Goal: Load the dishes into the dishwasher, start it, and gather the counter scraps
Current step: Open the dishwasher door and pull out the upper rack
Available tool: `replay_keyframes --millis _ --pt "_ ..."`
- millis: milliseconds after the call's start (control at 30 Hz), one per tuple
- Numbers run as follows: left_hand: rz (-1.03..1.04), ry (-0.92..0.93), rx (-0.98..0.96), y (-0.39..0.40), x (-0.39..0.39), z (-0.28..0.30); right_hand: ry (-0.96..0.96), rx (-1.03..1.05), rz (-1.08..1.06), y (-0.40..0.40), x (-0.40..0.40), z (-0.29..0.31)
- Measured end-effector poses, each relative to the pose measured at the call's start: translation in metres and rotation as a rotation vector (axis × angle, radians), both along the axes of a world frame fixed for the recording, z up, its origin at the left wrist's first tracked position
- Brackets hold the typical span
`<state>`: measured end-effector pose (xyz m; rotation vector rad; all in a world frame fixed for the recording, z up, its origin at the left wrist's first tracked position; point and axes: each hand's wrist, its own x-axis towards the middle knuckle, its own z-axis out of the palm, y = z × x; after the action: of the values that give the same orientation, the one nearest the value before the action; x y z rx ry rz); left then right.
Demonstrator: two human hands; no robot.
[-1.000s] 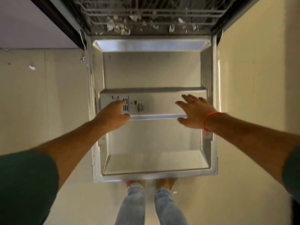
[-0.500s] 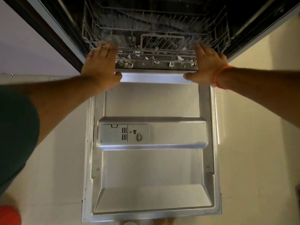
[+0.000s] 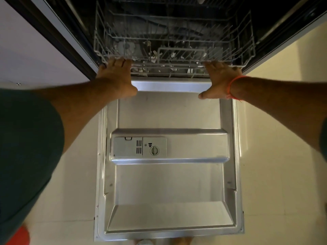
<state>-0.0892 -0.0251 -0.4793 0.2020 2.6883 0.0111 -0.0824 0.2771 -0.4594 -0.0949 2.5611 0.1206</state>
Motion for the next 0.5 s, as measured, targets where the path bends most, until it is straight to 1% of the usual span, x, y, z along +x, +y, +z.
replay_keyframes --millis 133,267,500 --pt "0.013 -0.041 -0.001 -0.001 0.022 -0.001 -0.029 -0.034 -0.01 0.001 0.024 0.005" --pt "0.046 -0.075 0.029 -0.003 0.05 0.001 -0.006 -0.066 -0.011 0.002 0.057 0.003" --pt "0.097 -0.152 0.063 -0.004 0.096 0.008 -0.03 -0.106 0.001 0.005 0.096 0.01"
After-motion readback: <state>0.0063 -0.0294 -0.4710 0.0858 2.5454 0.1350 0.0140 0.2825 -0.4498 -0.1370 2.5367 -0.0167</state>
